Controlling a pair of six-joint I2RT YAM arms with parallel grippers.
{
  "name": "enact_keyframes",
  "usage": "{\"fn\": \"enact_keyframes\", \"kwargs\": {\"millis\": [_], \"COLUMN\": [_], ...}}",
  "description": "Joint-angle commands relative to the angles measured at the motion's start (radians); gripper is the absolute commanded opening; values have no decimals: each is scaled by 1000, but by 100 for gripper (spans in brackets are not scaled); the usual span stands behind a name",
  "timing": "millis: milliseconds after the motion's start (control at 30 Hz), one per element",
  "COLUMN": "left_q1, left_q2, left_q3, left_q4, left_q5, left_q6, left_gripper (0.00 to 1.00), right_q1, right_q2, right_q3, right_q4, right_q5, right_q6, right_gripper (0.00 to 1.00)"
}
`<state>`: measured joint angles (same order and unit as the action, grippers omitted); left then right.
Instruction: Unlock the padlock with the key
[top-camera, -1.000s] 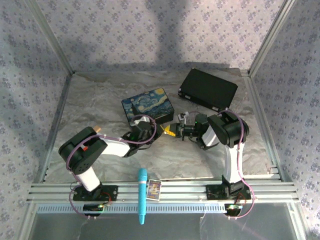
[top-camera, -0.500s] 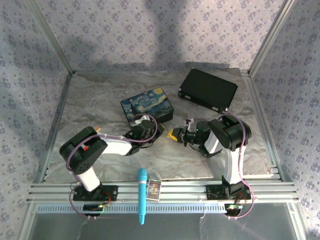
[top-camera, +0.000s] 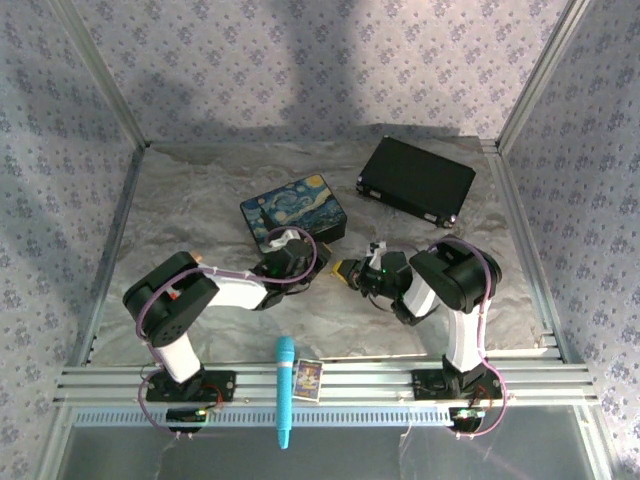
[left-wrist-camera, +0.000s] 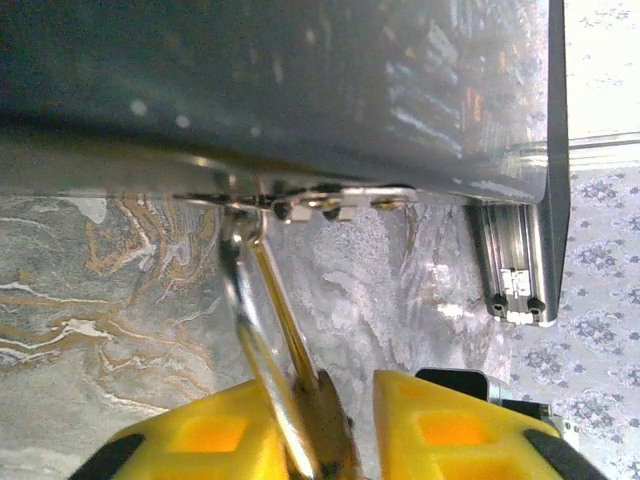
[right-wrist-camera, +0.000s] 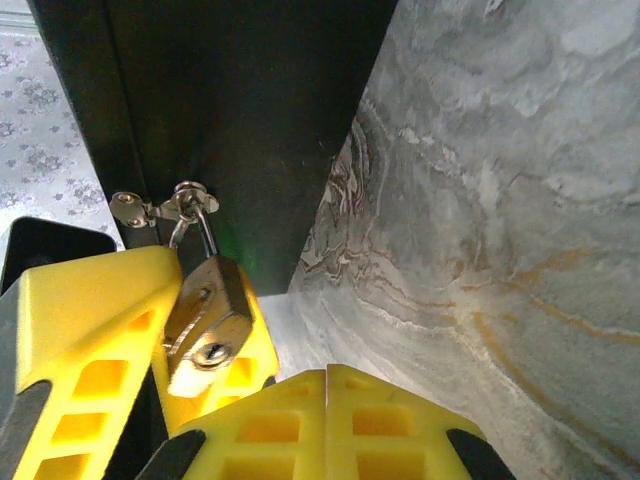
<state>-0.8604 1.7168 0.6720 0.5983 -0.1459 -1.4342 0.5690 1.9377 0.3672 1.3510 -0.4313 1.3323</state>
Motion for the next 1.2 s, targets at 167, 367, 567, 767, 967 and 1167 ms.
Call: {"fn": "enact_keyframes", "kwargs": {"millis": [167,367,567,767,967,1167], "left_q1": [-30,-35,-74,-83,-93,-104], "left_q2": [10,-102,-284,-395,-407,-441], "left_q3": [-106,-146,-160,-187,-271,-279], "left_q4": [-185,-236,-177,-121,42,61], "left_q5": [49,-4,-79,-98,-138,-184], "left_q6": [-136,-129,-75,-137,-252,-244], "left_gripper": [33,57,52,54,50,23], "right_q1": [-19,-23,8,41,83,102], "right_q2": [-71,-150,-266,-352,-364,-345], "right_q3": [-43,-48,-20,27,49,31], "right_q4": [-55,-76,-80,-133,-149,-112], "right_q5": [34,-34,-20,8,27,63], "right_q6": [-67,-84,-92,-92,-99,-81], "right_gripper": [0,0,0,0,0,0]}}
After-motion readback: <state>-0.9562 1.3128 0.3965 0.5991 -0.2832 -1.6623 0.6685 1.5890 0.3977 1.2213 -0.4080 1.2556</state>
